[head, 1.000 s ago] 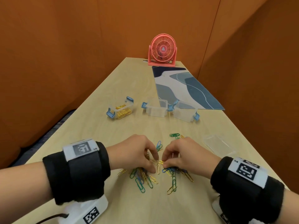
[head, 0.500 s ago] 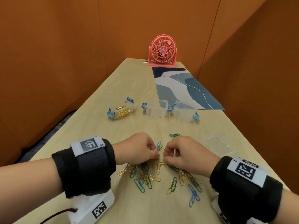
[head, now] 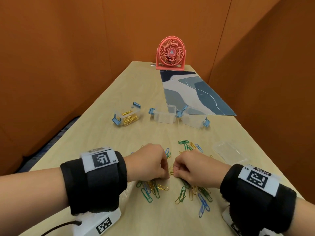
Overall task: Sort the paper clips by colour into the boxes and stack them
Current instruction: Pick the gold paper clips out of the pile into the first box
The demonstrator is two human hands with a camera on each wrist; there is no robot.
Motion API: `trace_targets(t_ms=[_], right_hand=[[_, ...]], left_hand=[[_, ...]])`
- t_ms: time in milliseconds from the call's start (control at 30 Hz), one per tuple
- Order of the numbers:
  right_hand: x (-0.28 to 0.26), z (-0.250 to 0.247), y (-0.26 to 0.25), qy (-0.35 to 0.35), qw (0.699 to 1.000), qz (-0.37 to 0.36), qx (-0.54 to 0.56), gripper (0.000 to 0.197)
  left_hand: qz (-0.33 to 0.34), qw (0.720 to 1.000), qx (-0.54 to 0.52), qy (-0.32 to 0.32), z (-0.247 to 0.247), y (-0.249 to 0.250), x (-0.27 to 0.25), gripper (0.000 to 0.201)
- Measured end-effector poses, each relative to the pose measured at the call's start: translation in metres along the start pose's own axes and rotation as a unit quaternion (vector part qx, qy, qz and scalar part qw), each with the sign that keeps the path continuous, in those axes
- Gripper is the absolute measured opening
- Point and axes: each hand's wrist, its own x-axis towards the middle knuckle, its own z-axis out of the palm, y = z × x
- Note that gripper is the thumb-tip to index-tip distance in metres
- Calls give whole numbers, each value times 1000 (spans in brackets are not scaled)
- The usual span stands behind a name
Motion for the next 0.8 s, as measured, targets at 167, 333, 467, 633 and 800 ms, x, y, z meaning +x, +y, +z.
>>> trace_targets(t_ms=[167,333,467,633,800], right_hand=[[-1,0,1,16,999,-19,-41,24],[-3,-5,1,104,994,-38,7,12],[-4,-9,-1,164,983,-53,58,8],[-6,-11,-1,229,961,-51,145,4],[-22,-11,5,130,985,-26,109,17]], left_hand=[[6,996,61,-62,4,1,1,30],[11,997,11,-70,-10,-1,0,16],[39,997,-34,-60,-16,-3,1,18],[-44,936,-346,-54,-22,-3,5,24],[-94,802,-576,-126,-35,-17,3,18]])
